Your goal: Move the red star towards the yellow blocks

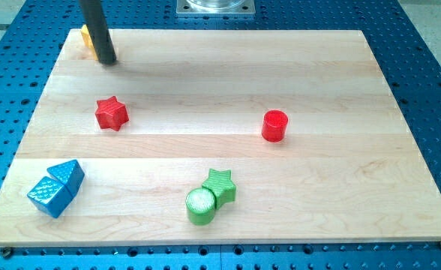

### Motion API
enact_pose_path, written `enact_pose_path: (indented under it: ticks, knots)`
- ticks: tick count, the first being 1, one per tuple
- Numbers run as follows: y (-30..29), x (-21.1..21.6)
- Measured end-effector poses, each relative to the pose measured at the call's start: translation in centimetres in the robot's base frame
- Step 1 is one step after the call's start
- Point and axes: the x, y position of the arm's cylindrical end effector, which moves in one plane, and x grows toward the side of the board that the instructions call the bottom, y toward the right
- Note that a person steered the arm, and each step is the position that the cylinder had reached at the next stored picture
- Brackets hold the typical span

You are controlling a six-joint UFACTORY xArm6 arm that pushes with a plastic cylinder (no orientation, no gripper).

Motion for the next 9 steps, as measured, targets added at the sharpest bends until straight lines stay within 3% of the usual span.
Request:
enact_pose_path:
  ticks: [2,4,6,8,9]
  knots:
    - [1.4,4.2]
    - [-2.6,3.2]
    - [-2.6,3.7]
    - [-2.7,9.4]
    - [3.3,9.3]
